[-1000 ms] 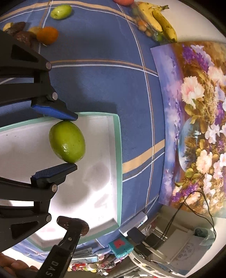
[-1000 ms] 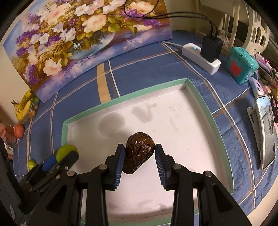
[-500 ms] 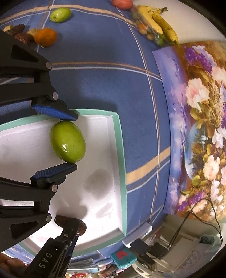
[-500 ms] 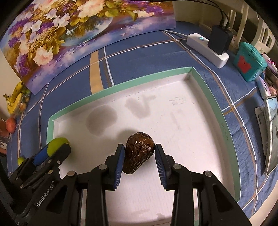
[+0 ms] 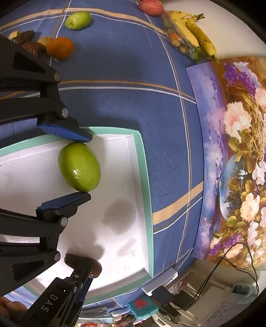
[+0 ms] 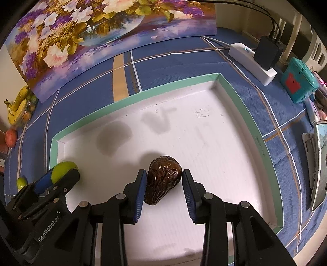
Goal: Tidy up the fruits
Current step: 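Lower and release the green fruit with the left tool while the right tool releases the date in the tray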
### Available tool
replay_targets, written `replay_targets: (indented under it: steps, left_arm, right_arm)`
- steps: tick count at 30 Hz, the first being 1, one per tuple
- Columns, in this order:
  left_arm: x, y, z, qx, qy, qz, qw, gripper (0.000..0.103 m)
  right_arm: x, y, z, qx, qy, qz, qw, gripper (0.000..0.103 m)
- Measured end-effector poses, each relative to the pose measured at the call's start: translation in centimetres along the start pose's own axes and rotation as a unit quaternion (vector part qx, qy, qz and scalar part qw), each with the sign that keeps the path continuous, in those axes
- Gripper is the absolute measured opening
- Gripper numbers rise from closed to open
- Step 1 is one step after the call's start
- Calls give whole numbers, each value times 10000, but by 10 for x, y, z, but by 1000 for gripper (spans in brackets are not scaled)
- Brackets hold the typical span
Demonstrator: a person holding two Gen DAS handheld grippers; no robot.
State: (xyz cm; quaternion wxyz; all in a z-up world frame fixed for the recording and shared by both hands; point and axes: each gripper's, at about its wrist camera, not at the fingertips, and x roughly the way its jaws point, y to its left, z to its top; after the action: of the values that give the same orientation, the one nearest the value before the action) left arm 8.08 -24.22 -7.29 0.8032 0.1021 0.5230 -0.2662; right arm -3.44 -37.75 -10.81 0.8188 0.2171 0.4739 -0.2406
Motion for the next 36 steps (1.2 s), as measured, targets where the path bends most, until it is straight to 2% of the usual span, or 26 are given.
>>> replay_targets:
  steps: [11,22,26,34,36]
  left_arm:
    - [-3,-1,1,-34,166,-91,9998,54]
    - [-24,4,8,-188,127,-180,9996,55]
    - [-37,11,11,-292,47,-224,9993,55]
    - [-60,38,12,-660,-93,6,9978,55]
    - [-63,48,11,-826,-112,-45,9965,59]
  right_arm:
    - [0,2,0,20,40,31,10000,37]
    - [-10,2,3,61,-85,88,9999,38]
    - [-19,2,5,48,-180,85,9998,38]
    - [-42,7,6,-38,-449,134,9989,38]
    - [-46,8,5,-67,-502,137,9986,38]
